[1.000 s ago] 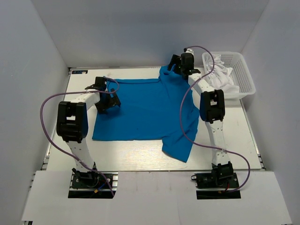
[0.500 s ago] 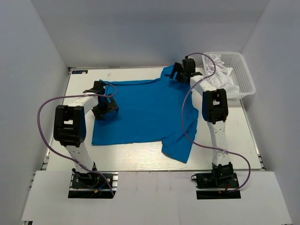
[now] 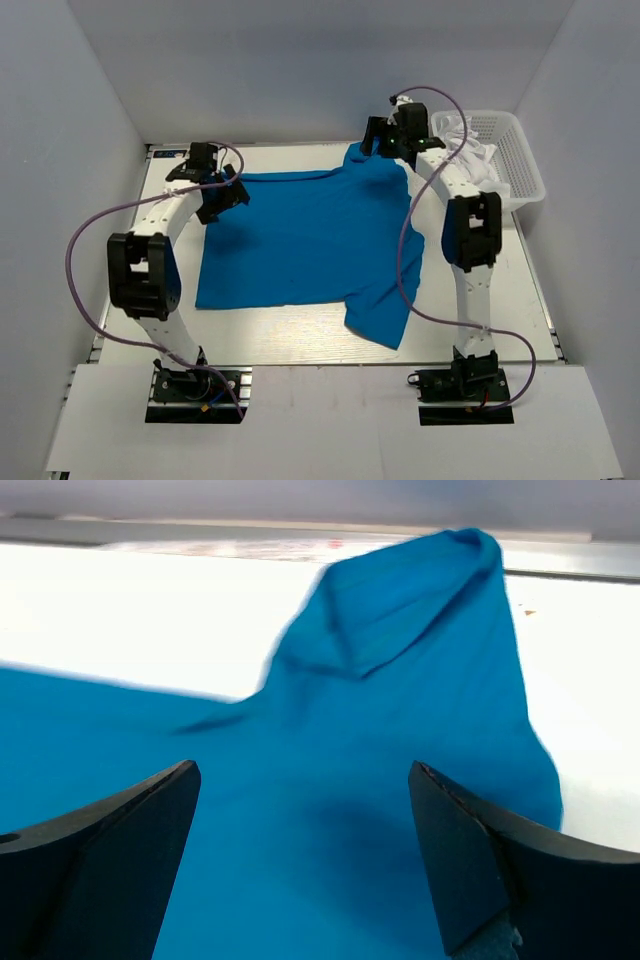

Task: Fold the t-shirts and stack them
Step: Flatten out the tshirt

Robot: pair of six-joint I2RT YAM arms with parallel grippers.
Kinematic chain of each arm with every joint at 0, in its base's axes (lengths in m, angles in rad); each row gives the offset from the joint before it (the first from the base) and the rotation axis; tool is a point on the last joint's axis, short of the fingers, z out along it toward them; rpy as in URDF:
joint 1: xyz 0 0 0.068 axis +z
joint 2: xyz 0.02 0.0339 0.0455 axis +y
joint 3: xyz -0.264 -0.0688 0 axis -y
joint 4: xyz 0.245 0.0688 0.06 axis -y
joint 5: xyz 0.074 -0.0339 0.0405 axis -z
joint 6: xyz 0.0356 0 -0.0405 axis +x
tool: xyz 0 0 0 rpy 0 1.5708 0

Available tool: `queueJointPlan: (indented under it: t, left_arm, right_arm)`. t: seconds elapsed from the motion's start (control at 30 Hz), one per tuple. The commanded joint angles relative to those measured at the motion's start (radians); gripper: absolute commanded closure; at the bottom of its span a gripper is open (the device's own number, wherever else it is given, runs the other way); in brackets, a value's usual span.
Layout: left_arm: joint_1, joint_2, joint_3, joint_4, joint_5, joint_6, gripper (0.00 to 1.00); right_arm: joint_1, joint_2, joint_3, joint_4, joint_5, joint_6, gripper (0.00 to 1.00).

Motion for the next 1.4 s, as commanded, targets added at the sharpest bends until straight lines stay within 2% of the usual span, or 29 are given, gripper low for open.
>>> queueJointPlan:
  t: [0.0, 0.03, 0.07, 0.1, 0.13, 0.2, 0.23, 0.27, 0.3, 0.33, 0.37, 0.47, 0.63, 0.73, 0.83, 0.93, 1.07, 1.13, 1.37]
  left_arm:
    - [0.006, -0.131, 0.001, -0.131, -0.055, -0.064, 0.00]
    - [0.006, -0.155, -0.038, -0.151, -0.066, -0.086, 0.00]
    - [0.006, -0.184, -0.068, -0.162, -0.084, -0.124, 0.00]
    - [0.006, -0.248, -0.139, -0.151, -0.074, -0.124, 0.00]
    - [0.006, -0.282, -0.181, -0.132, -0.057, -0.124, 0.00]
    - [0.006, -0.346, -0.293, -0.075, -0.026, -0.144, 0.00]
    - [0.006, -0.398, -0.322, -0.058, -0.026, -0.159, 0.00]
    - [0.006, -0.417, -0.348, -0.043, -0.026, -0.170, 0.00]
    - [0.006, -0.428, -0.379, -0.033, -0.026, -0.170, 0.00]
    - [0.006, -0.428, -0.379, -0.033, -0.026, -0.170, 0.00]
    - [0.006, -0.428, -0.388, -0.033, -0.026, -0.170, 0.00]
    - [0.006, -0.378, -0.378, -0.052, -0.049, -0.179, 0.00]
    - [0.006, -0.356, -0.369, -0.085, -0.049, -0.204, 0.00]
    - [0.006, -0.399, -0.413, -0.107, -0.096, -0.231, 0.00]
    - [0.006, -0.409, -0.422, -0.174, -0.141, -0.268, 0.00]
    - [0.006, -0.471, -0.506, -0.132, -0.118, -0.291, 0.00]
    - [0.006, -0.557, -0.574, -0.116, -0.094, -0.321, 0.00]
    - [0.006, -0.557, -0.585, -0.150, -0.103, -0.331, 0.00]
    - [0.015, -0.512, -0.585, -0.197, -0.121, -0.365, 0.00]
  right_arm:
    - [0.021, -0.257, -0.092, -0.034, -0.037, -0.063, 0.10]
    - [0.025, -0.321, -0.128, -0.084, -0.029, -0.024, 0.10]
    - [0.027, -0.398, -0.258, -0.103, -0.008, -0.005, 0.10]
    - [0.027, -0.435, -0.302, -0.124, 0.012, 0.013, 0.10]
    - [0.025, -0.557, -0.393, -0.182, 0.012, 0.073, 0.10]
    - [0.030, -0.648, -0.629, -0.192, 0.018, 0.113, 0.10]
    - [0.028, -0.787, -0.690, -0.201, 0.015, 0.140, 0.10]
    - [0.028, -0.837, -0.806, -0.203, 0.012, 0.156, 0.10]
    - [0.028, -0.880, -0.915, -0.215, 0.033, 0.168, 0.10]
    - [0.024, -1.017, -0.963, -0.232, 0.050, 0.188, 0.10]
    - [0.016, -1.058, -1.086, -0.244, 0.078, 0.208, 0.10]
    - [0.025, -1.196, -1.217, -0.258, 0.066, 0.233, 0.10]
    - [0.028, -1.156, -1.334, -0.126, -0.134, 0.297, 0.10]
    - [0.034, -1.077, -1.383, -0.046, -0.134, 0.311, 0.10]
    - [0.034, -1.005, -1.397, -0.036, -0.088, 0.309, 0.10]
    - [0.027, -0.969, -1.459, 0.070, -0.083, 0.309, 0.10]
    - [0.019, -0.954, -1.474, 0.005, -0.017, 0.331, 0.10]
    - [0.008, -1.016, -1.497, -0.052, 0.065, 0.340, 0.10]
    - [-0.007, -1.081, -1.531, -0.255, 0.107, 0.380, 0.10]
